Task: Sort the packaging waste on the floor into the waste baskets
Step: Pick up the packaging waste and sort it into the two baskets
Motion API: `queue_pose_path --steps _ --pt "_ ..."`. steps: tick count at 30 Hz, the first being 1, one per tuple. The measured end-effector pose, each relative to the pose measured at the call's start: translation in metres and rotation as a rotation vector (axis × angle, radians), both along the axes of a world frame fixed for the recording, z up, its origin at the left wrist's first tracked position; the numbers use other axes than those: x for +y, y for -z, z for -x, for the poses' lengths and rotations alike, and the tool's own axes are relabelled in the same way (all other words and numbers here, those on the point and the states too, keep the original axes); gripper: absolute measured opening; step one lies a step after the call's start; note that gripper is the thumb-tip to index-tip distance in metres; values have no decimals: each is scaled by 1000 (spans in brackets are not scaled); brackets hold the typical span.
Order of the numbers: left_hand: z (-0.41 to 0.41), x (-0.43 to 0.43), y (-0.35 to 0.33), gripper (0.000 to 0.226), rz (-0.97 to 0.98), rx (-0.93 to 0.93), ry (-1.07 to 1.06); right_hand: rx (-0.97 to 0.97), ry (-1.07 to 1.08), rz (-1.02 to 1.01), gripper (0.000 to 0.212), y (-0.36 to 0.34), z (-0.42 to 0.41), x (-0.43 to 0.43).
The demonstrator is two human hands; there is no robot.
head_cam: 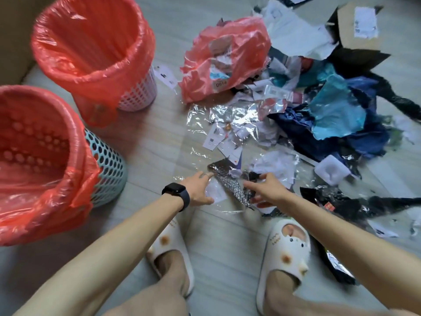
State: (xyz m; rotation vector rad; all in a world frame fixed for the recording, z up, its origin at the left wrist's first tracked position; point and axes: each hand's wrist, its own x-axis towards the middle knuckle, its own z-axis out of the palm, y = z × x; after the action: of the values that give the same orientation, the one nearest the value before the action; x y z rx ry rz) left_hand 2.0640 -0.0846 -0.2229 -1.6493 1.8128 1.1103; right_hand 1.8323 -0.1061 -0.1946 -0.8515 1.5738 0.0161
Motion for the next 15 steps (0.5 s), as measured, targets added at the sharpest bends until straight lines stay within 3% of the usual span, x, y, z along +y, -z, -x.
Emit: queue_pose_path --steps 4,8,10,13,15 --pt "-1 -17 6 77 29 42 -55 -115 162 25 47 6 -12 -17" --pt "-5 -25 7 82 18 70 -87 -146 154 27 18 4 -20 -26" --pt "-8 -30 -3 94 132 66 -100 -167 181 72 9 -3 -27 -32" --pt "-13 -44 -28 112 336 108 -101 -267 282 136 13 -27 -37 -49" --pt "-13 -53 -48 112 434 138 -135 -337 298 145 17 -50 -38 -62"
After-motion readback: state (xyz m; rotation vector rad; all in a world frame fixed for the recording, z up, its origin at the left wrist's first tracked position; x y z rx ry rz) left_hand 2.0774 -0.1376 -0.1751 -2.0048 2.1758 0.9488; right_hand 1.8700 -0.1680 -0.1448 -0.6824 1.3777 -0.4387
